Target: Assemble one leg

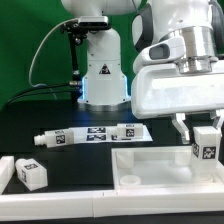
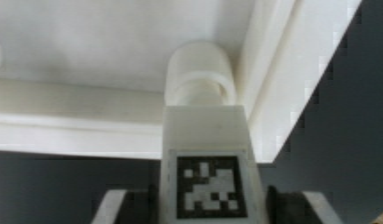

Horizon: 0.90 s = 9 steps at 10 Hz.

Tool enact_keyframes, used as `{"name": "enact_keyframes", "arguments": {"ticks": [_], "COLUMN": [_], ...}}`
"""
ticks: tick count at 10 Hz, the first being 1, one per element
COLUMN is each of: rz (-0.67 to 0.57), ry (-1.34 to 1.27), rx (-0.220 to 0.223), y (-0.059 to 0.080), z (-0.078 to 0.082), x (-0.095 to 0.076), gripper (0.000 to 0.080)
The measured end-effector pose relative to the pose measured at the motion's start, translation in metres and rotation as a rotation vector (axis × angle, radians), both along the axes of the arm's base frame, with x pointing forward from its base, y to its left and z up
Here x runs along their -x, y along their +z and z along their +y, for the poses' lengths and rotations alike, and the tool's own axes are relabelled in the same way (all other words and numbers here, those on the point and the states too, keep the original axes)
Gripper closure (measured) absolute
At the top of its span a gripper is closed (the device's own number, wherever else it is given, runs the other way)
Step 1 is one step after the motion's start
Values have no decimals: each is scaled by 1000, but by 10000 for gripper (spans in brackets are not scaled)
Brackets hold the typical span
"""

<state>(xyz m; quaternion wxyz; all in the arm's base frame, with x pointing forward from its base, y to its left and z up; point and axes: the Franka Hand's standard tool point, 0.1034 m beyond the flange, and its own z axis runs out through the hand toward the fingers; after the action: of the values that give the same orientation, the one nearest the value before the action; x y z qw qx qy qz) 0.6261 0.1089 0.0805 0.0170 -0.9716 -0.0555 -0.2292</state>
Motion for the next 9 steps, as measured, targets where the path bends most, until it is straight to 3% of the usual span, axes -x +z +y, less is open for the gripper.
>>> {"name": "enact_keyframes", "arguments": {"ticks": [5,6,7,8,9], "rz": [-12,-12,-11,24,88], "ry": [9,11,12,27,39], "rx": [3,4,5,19,37], "y": [-2,-2,-2,-2,16], "z": [0,0,0,-3,-10], "x": [-1,-1,-1,-1,-10], "gripper": [515,440,440,266,166]}}
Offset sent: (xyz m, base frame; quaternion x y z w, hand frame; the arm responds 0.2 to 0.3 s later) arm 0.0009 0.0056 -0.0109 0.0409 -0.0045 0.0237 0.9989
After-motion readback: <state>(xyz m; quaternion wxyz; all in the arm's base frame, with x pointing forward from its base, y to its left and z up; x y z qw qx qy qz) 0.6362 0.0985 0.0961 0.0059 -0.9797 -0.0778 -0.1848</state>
